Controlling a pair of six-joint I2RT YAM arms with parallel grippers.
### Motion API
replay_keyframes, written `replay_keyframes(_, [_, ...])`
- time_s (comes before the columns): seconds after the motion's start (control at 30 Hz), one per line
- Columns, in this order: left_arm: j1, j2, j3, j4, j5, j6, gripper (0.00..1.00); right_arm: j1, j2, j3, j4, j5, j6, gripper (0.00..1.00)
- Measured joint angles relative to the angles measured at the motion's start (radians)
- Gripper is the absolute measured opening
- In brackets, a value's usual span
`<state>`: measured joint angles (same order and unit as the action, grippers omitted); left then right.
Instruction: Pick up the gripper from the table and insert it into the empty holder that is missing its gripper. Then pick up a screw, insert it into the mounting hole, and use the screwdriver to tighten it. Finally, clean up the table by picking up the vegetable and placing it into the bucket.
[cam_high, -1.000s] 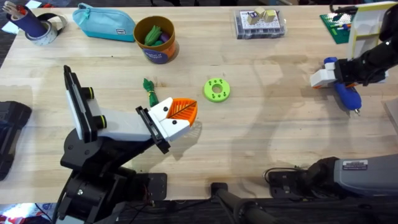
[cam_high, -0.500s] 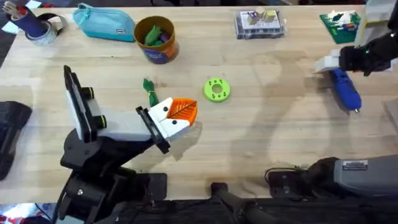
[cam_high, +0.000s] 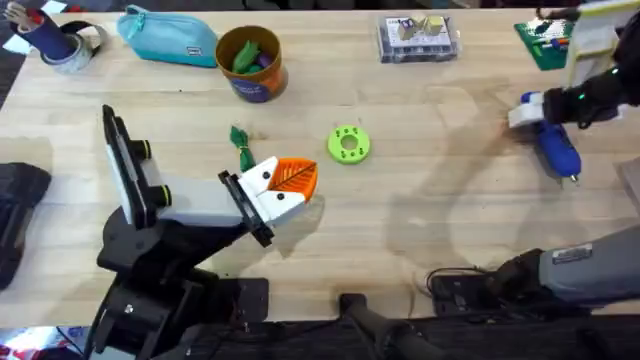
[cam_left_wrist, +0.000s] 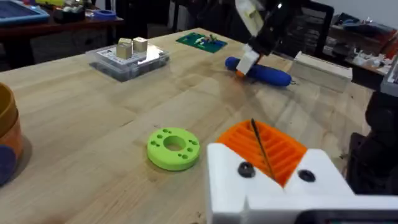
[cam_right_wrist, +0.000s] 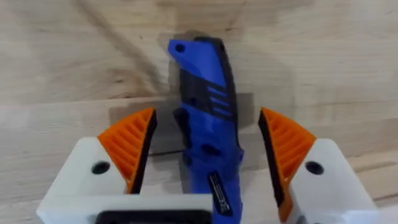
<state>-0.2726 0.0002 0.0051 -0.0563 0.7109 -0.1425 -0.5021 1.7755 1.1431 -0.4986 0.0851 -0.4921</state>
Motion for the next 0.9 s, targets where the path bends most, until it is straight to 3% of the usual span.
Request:
replay_keyframes(0.43, [0.000,0.000,0.000,0.000,0.000,0.000,0.010,-0.005,0.070,0.034,-0.004,-0.042,-0.019,0.965])
replay_keyframes(0.57, [0.000,0.000,0.000,0.000,0.000,0.000,0.010,-0.003,0.070,0.036,-0.008,-0.057,-0.028,0.731])
replay_keyframes(0.67, [0.000,0.000,0.000,0.000,0.000,0.000,0.010,-0.004,0.076,0.043,0.007,-0.055,-0.027,0.347])
replay_keyframes(0.8, [0.000,0.000,0.000,0.000,0.000,0.000,0.010,-0.003,0.078,0.043,0.010,-0.050,-0.025,0.380])
replay_keyframes(0.9, [0.000,0.000,0.000,0.000,0.000,0.000,0.010,-0.003,0.079,0.043,0.016,-0.047,-0.029,0.265])
